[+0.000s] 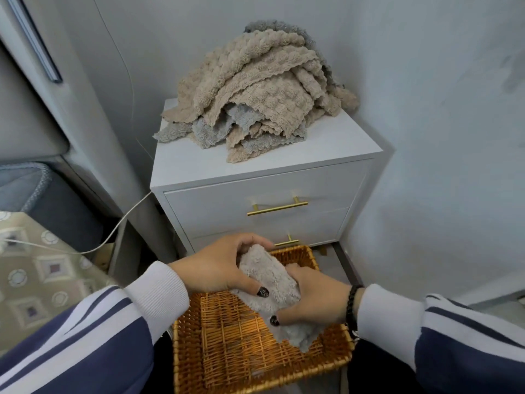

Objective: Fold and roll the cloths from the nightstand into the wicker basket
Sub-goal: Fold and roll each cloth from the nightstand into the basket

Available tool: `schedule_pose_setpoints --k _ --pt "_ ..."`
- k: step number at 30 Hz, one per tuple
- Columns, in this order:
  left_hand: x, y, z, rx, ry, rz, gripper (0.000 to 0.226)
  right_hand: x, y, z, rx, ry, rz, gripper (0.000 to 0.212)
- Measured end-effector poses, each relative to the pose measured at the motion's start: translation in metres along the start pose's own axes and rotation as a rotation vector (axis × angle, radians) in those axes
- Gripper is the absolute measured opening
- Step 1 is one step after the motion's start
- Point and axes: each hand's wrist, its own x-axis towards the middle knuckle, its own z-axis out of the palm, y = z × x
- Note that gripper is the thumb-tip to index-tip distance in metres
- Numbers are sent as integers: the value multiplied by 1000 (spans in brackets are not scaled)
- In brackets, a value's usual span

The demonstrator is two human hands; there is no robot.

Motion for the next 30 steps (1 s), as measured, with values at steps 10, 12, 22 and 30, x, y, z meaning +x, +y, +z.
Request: schedule_pose_setpoints --k 10,12,22,30 --pt "42 -81 58 398 -106 -303 58 30 95 77 68 109 332 23" --pt "49 -100 70 343 -82 -371 57 36 115 89 96 175 422 30" --pt "90 -130 121 -267 -68 -575 25 70 163 109 184 285 661 28" --pt "128 -142 167 -465 -130 -656 51 94 198 125 159 232 797 26"
